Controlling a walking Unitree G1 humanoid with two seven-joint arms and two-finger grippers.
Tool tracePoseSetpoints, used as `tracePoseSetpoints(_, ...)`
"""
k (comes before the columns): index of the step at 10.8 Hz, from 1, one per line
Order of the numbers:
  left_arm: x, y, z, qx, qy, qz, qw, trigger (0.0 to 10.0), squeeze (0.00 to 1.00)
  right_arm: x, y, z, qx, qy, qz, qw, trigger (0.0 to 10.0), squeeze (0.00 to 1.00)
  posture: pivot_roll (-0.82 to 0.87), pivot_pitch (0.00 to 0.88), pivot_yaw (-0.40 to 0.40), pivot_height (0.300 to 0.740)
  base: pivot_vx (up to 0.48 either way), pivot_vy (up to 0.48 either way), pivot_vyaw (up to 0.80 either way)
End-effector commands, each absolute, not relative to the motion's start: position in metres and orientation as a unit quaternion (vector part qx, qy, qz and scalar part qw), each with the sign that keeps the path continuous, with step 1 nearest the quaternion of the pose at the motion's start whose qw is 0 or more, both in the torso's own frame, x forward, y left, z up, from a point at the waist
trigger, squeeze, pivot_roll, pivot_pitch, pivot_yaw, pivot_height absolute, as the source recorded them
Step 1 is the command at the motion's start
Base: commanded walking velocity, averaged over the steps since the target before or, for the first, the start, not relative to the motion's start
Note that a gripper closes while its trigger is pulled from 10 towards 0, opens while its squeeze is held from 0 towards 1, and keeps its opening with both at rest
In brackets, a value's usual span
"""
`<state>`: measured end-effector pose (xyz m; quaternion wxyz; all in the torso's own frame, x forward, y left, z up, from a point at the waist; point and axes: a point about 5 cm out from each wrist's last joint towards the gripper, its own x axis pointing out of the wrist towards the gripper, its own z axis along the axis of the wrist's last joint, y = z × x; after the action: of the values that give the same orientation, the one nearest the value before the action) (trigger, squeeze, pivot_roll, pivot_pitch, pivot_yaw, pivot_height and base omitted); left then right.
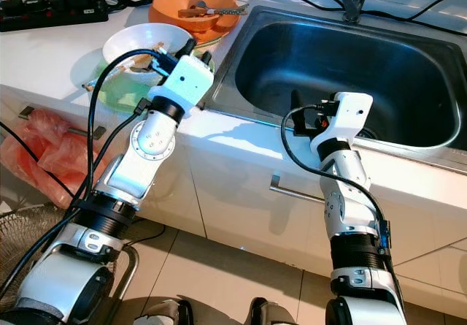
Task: Kitchen organization
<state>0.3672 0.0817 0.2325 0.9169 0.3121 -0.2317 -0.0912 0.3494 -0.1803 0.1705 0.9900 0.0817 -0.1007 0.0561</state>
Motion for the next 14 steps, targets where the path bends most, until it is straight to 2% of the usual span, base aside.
tracePoseSetpoints(1, 0.37, 0.079, 0.235, 0.326, -0.23, -0.091, 0.912, 10.0, 0.0, 0.351, -0.181, 0.167, 0.083, -0.092, 0.055, 0.991, 10.0, 0.0, 0.0, 0.134, -0.027, 0.74, 0.0, 0.0, 0.0)
tracePoseSetpoints(3, 0.371, 0.08, 0.233, 0.332, -0.222, -0.091, 0.912, 10.0, 0.0, 0.35, -0.181, 0.166, 0.083, -0.092, 0.056, 0.991, 10.0, 0.0, 0.0, 0.131, -0.026, 0.74, 0.0, 0.0, 0.0)
tracePoseSetpoints(8, 0.36, 0.061, 0.246, 0.315, -0.273, -0.143, 0.898, 10.0, 0.0, 0.35, -0.18, 0.165, 0.086, -0.091, 0.056, 0.991, 10.0, 0.0, 0.0, 0.136, -0.024, 0.74, 0.0, 0.0, 0.0)
tracePoseSetpoints(14, 0.366, 0.069, 0.239, 0.346, -0.239, -0.134, 0.897, 10.0, 0.0, 0.35, -0.18, 0.165, 0.088, -0.09, 0.054, 0.991, 10.0, 0.0, 0.01, 0.14, -0.024, 0.74, 0.0, 0.0, 0.0)
